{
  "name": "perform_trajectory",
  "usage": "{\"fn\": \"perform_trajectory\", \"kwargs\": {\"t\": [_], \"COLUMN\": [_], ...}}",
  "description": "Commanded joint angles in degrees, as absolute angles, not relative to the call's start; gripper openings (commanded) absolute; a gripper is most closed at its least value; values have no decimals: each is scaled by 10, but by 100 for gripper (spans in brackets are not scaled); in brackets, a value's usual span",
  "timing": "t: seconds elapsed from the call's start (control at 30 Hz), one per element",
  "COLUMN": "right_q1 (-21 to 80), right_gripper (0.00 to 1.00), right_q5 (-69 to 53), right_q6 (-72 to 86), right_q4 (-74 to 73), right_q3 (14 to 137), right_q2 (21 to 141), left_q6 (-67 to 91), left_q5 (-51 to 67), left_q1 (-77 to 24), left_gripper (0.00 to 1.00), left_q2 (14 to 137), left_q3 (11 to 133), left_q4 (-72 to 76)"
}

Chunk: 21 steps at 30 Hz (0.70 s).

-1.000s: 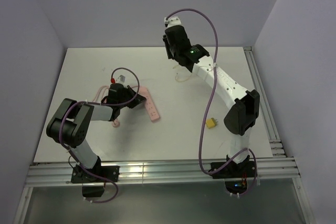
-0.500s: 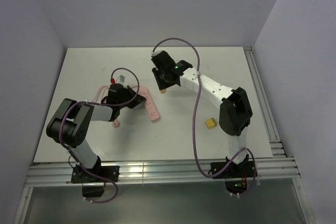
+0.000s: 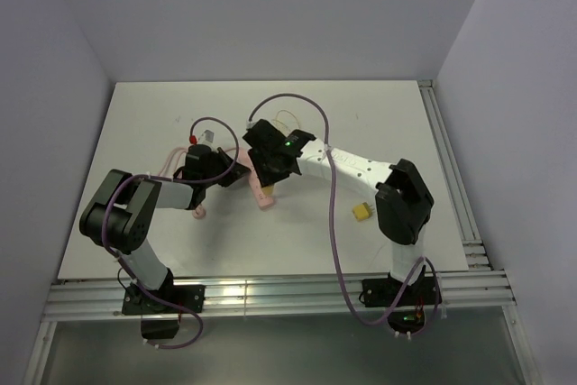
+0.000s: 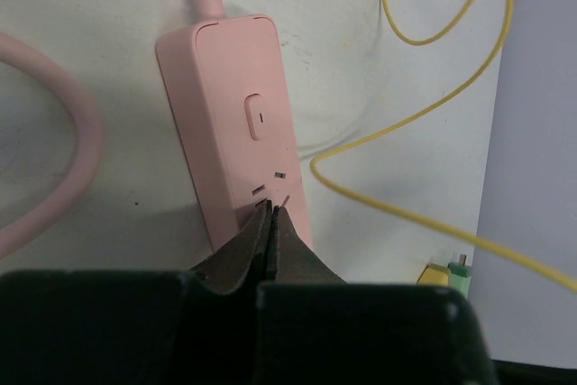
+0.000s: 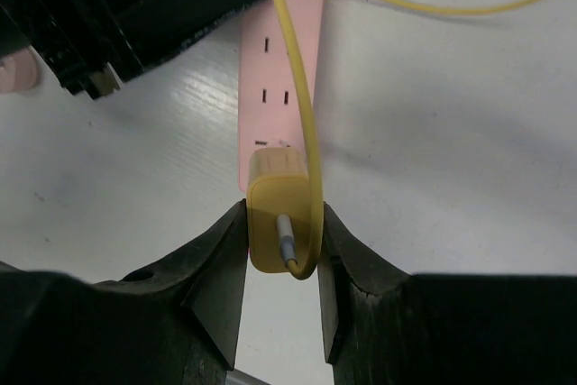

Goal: Insert the plug

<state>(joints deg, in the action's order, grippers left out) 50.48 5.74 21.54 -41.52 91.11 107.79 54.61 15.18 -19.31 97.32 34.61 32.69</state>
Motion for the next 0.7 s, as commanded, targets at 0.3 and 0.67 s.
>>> {"fn": "perform_trajectory", "kwargs": {"t": [0.3, 0.67], "right_q1": [536, 555], "right_gripper": [0, 0], "right_q5": [135, 166], "right_q6": [287, 284], "right_q4": [-381, -333], "right_q3": [874, 858], "right_q2": [1048, 1054], "left_q6": [540, 539], "left_q5": [184, 189], "left_q1": [-200, -200], "left_gripper": [0, 0], "left_q2": [982, 979], "left_q3": [308, 308], "left_q4": [226, 225]}}
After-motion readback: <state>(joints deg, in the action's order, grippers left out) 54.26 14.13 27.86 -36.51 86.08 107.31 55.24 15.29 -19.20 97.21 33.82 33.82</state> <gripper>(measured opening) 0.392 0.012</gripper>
